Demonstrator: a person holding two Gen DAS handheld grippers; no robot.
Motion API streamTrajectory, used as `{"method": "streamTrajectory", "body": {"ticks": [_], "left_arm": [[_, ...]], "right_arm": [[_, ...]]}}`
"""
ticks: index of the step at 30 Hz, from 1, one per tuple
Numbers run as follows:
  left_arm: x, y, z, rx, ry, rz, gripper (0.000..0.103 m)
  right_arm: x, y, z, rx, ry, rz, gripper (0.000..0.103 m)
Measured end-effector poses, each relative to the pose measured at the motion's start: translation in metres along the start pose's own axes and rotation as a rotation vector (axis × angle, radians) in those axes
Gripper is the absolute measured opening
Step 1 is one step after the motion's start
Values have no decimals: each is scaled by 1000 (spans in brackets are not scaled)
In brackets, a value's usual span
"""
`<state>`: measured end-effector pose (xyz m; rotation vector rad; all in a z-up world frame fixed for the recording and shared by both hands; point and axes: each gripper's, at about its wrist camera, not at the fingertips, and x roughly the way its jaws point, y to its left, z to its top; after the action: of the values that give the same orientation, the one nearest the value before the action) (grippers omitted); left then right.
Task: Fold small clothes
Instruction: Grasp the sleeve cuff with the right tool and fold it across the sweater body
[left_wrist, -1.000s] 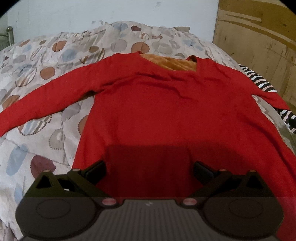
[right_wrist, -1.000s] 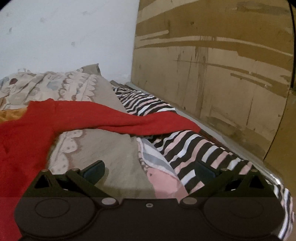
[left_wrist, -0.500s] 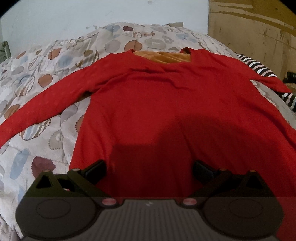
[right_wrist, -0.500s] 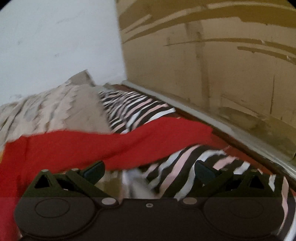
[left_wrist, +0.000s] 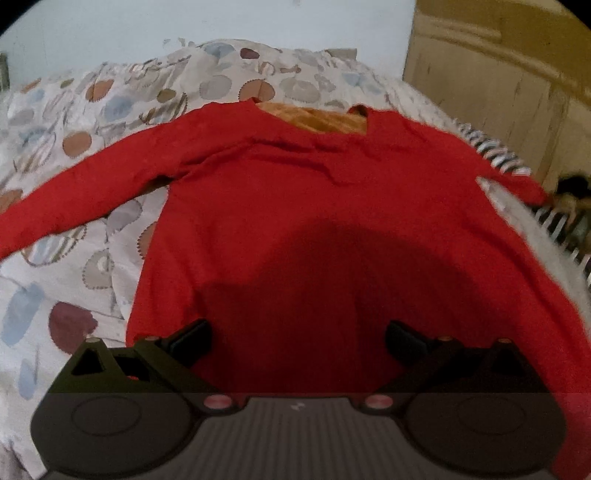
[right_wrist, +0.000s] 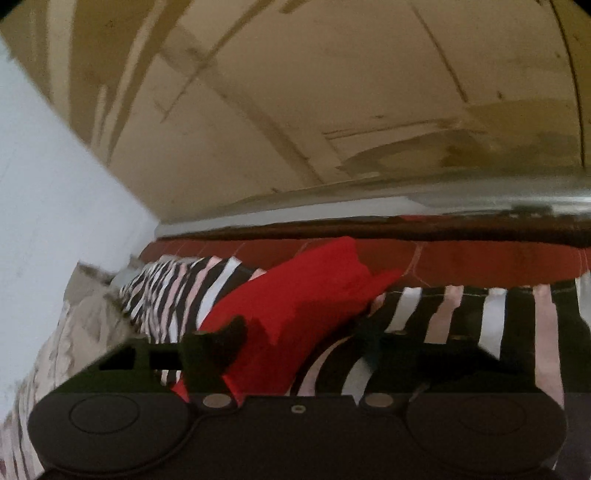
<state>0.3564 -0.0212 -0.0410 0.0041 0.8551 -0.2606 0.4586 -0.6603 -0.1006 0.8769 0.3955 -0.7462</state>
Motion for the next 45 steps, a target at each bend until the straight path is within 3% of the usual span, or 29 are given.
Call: {"method": "streamTrajectory", "body": {"ticks": [3, 10, 15, 19, 27, 30, 34, 37, 41, 43, 45], "left_arm": [[-2, 10, 5, -66, -5, -36, 103], [-10, 28, 10, -152, -46, -27, 103], [-25, 42, 12, -256, -165, 15, 103], [-37, 58, 13, -318, -253, 45, 103], [-54, 93, 15, -415, -339, 120, 103], [-58, 109, 15, -460, -353, 136, 103], [-61, 124, 13, -495, -363, 160, 103], [-59, 131, 12, -512, -357, 172, 103], [-56, 140, 10, -548, -342, 161, 103], [-56, 141, 10, -558, -339, 154, 103], [-57, 140, 10, -558, -341, 149, 103]], "right_arm": [[-3, -6, 5, 53, -26, 28, 10], [-50, 32, 17, -96, -119, 155, 7], [-107, 103, 0, -476, -243, 233, 7], [-165, 158, -40, -784, -342, 387, 6], [-272, 214, -154, -1161, -319, 744, 6], [-303, 212, -214, -1390, -320, 845, 6], [-321, 180, -293, -1736, -284, 960, 6], [-321, 156, -323, -1830, -176, 990, 6], [-323, 130, -330, -1888, -133, 983, 7], [-324, 126, -330, -1900, -115, 977, 13], [-326, 122, -329, -1900, -98, 983, 27]]}}
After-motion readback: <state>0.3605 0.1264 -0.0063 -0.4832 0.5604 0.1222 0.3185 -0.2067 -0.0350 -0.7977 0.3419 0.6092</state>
